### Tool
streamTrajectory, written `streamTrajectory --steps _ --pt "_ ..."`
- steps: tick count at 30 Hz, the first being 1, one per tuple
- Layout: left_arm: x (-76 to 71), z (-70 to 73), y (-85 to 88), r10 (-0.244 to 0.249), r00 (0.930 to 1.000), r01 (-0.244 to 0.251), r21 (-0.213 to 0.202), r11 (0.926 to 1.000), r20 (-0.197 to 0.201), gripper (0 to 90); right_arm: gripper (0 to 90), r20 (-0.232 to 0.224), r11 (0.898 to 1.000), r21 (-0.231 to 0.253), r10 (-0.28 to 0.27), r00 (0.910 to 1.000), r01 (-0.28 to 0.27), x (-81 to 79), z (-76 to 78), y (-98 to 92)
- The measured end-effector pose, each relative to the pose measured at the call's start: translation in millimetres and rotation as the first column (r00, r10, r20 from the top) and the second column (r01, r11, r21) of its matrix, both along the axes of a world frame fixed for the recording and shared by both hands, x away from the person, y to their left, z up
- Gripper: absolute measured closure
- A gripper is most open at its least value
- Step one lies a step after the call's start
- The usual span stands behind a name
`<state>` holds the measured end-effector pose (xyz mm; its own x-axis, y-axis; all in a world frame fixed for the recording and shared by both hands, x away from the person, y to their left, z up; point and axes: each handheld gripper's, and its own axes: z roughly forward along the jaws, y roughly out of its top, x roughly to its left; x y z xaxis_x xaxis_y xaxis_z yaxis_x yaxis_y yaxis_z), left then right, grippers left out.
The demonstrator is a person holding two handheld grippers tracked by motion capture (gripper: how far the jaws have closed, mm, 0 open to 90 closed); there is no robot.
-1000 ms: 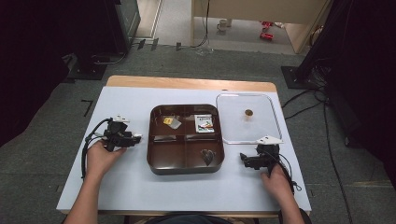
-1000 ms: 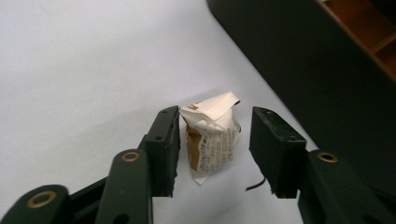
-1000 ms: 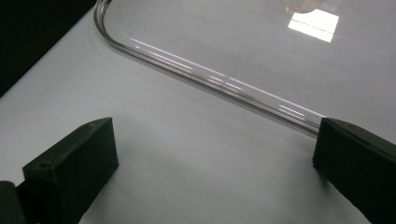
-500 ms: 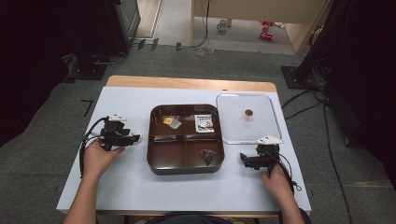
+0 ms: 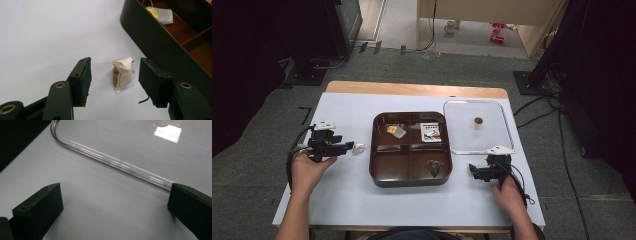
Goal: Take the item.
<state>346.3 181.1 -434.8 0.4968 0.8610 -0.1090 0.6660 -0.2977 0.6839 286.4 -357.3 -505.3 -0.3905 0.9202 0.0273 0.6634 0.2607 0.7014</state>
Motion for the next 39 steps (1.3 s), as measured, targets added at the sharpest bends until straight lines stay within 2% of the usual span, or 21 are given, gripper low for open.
streamTrajectory --steps 15,21,25,29,36,39 --pt "-6.5 -0.6 21.3 0.035 0.9993 -0.035 -0.002 0.9994 0.013 42.1 0.0 0.0 1.0 0.0 0.001 1.0 -0.001 0.2 0.0 -0.1" --pt "-8.9 -3.9 30.8 0.065 0.9979 -0.065 -0.004 0.9979 0.001 41.8 0.0 -0.001 1.0 0.0 0.0 1.0 0.0 0.3 0.0 -0.2" --pt "-8.1 -7.9 37.1 0.081 0.9963 -0.081 0.001 0.9967 -0.027 41.5 0.0 -0.001 1.0 0.001 0.0 1.0 0.0 0.3 0.0 -0.2" --pt "-7.2 -10.7 43.1 0.099 0.9946 -0.099 0.004 0.9951 -0.03 44.1 0.0 -0.001 1.0 0.001 0.0 1.0 0.0 0.3 0.0 -0.2" --pt "-2.0 -20.0 47.2 0.112 0.9925 -0.11 0.039 0.9932 -0.049 42.7 0.0 -0.001 1.0 0.001 0.0 1.0 0.0 0.3 0.0 -0.2" --pt "0.2 -22.5 49.2 0.118 0.9913 -0.116 0.034 0.9927 -0.058 42.8 0.0 -0.001 1.0 0.001 0.0 1.0 0.0 0.3 0.0 -0.2"
